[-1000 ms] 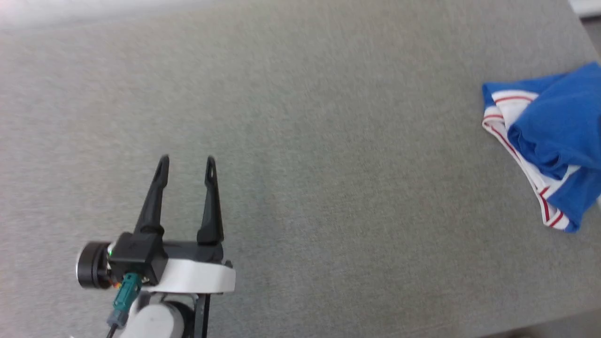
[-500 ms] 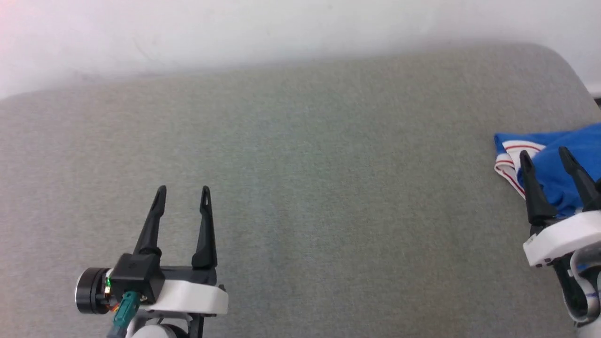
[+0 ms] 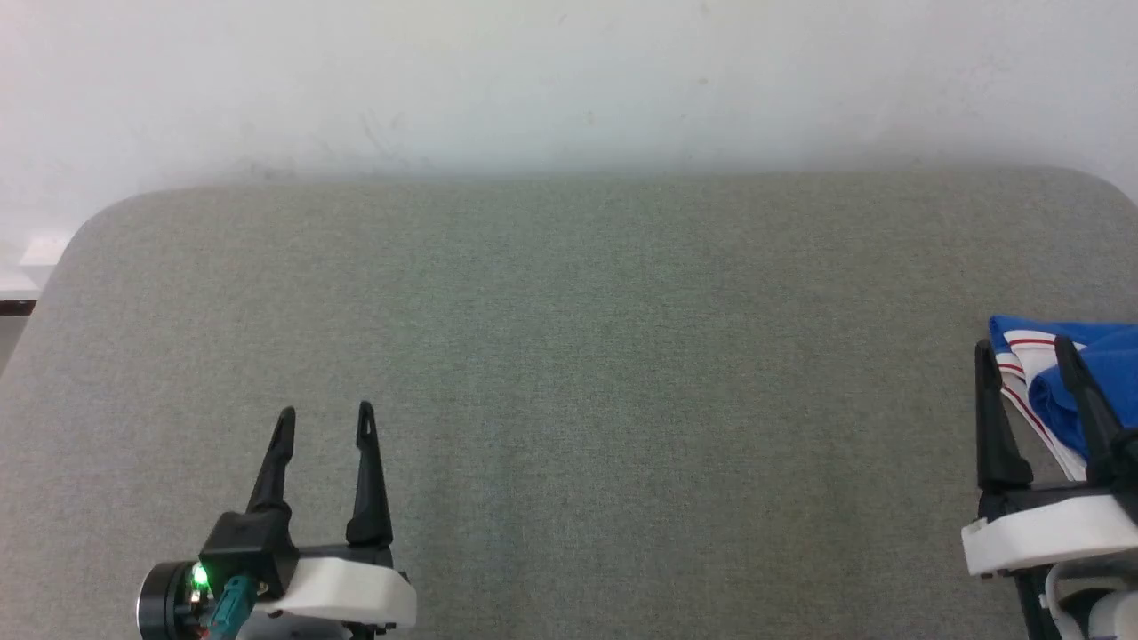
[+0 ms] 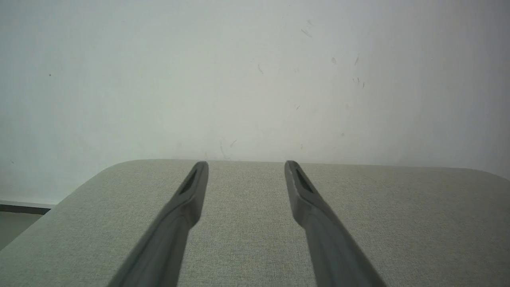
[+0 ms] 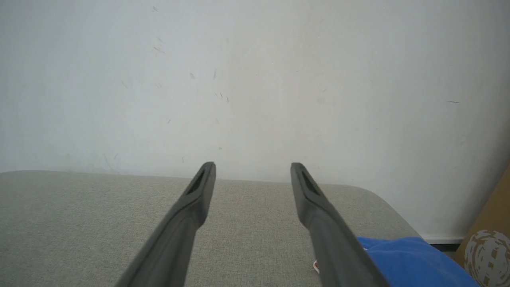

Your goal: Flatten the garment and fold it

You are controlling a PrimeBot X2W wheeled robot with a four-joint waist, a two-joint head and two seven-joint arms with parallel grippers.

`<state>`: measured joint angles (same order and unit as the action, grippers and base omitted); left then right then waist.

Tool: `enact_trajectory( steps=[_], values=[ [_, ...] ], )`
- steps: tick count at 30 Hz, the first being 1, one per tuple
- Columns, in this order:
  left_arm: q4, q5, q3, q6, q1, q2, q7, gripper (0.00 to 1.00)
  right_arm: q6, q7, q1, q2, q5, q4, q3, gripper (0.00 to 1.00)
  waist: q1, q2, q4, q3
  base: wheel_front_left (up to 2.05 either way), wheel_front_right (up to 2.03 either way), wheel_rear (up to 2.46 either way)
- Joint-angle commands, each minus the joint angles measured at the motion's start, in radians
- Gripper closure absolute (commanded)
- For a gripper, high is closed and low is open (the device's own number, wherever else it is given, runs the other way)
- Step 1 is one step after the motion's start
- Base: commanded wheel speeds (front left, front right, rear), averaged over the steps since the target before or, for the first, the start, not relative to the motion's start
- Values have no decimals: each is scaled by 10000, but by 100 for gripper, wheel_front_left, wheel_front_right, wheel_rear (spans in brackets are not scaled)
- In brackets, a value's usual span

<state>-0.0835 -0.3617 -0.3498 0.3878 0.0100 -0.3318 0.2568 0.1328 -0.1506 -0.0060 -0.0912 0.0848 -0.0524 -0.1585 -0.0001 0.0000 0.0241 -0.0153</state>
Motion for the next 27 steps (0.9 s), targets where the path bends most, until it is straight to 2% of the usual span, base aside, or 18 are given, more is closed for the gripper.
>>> enact_trajectory(
  steps=[1, 9, 19, 20, 27],
  values=[
    [124, -83, 133, -111, 209, 125, 48, 0, -21, -241, 205, 142, -200, 110, -16, 0, 1, 0, 86, 69, 0, 0, 0],
    [343, 180, 424, -415, 555, 566, 48, 0, -21, -706, 623, 392, -250, 815, -103, 0, 1, 0, 174, 24, 0, 0, 0],
    [342, 569, 1058, -809, 752, 1083, 49, 0, -21, -891, 557, 407, -226, 1083, 39, 0, 1, 0, 84, 49, 0, 0, 0],
    [334, 568, 1074, -784, 686, 1095, 0, 100, 0, -823, 574, 368, -188, 1051, 35, 100, 1, 0, 83, 49, 0, 0, 0],
    [341, 639, 1125, -830, 674, 1126, -51, 100, 0, -752, 569, 359, -196, 1030, 50, 100, 1, 0, 74, 51, 0, 0, 0]
  ],
)
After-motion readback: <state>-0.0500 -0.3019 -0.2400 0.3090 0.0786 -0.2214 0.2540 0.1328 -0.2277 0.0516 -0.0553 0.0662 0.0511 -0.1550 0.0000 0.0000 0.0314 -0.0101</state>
